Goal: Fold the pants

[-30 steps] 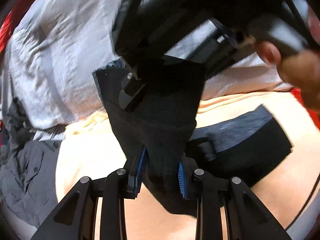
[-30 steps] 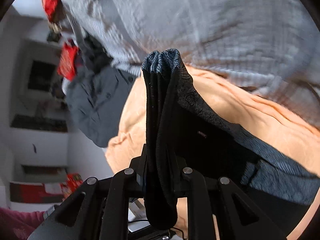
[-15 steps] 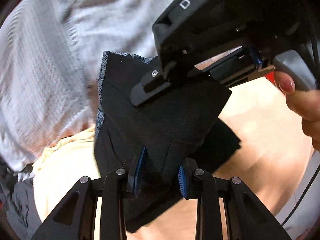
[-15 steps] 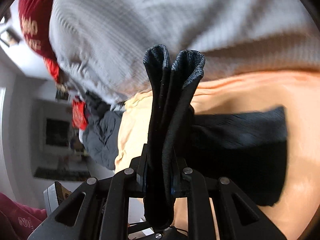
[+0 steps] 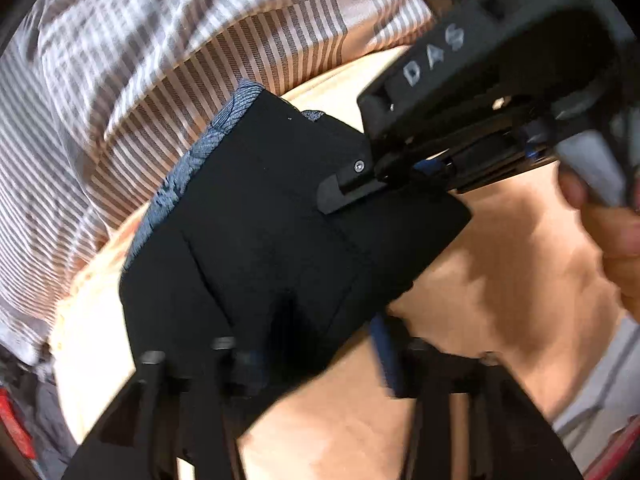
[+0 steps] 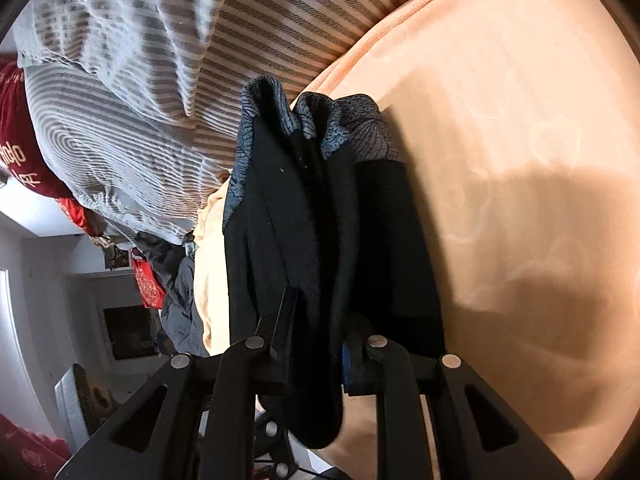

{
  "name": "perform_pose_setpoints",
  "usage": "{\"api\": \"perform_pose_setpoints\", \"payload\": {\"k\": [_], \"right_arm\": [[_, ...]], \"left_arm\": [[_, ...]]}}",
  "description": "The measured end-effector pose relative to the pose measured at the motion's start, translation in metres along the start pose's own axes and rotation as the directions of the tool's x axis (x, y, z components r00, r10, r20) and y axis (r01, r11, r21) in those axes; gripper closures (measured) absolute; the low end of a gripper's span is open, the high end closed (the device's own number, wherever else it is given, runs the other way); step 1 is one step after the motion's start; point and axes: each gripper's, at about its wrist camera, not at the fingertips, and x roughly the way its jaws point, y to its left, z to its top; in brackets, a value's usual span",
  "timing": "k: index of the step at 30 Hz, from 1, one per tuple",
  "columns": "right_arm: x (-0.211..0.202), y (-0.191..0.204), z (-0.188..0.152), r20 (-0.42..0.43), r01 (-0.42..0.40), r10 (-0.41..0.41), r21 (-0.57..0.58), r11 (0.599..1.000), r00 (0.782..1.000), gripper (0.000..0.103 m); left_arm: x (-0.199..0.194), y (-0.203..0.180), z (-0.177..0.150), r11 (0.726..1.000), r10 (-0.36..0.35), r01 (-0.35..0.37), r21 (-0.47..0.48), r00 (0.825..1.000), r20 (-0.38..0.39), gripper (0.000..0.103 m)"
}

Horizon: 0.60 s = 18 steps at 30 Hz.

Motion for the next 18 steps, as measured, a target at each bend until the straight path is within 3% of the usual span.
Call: {"api": "perform_pose_setpoints", "payload": {"k": [3,7,11,14,18], "right_arm": [[0.001,0.008,0.002,-0.020,0.046,-0.046,-0.026,0.999,0.999,0.073],[-0.009,0.017,0.005,-0.037,0.142,-0.142,-0.021,0.990,0.989,0.069],[-0.033,0.050,0.010,0.107,0.318,-0.305,-0.130,0.939,0.946,0.067],[-0.035,0.069,0.025,0.152,0.334,-0.310,-0.175,0.926,0.939,0.067],[-0.010,0.086,0.053,0.167,0.383,-0.353,-0.208,0.900,0.921,0.067]], "left_arm": [[-0.019,0.019,-0.010,0.996,-0.049,0.050,-0.074,0.999,0.016,0.042],[-0.032,0.069,-0.016,0.971,-0.034,0.041,-0.237,0.999,0.033,0.042],[-0.016,0.127,-0.021,0.906,0.003,-0.014,-0.423,1.000,-0.027,0.042],[0.003,0.157,-0.031,0.850,-0.001,-0.038,-0.526,0.997,-0.073,0.042],[0.013,0.166,-0.037,0.808,-0.025,-0.036,-0.589,0.995,-0.094,0.042]]}}
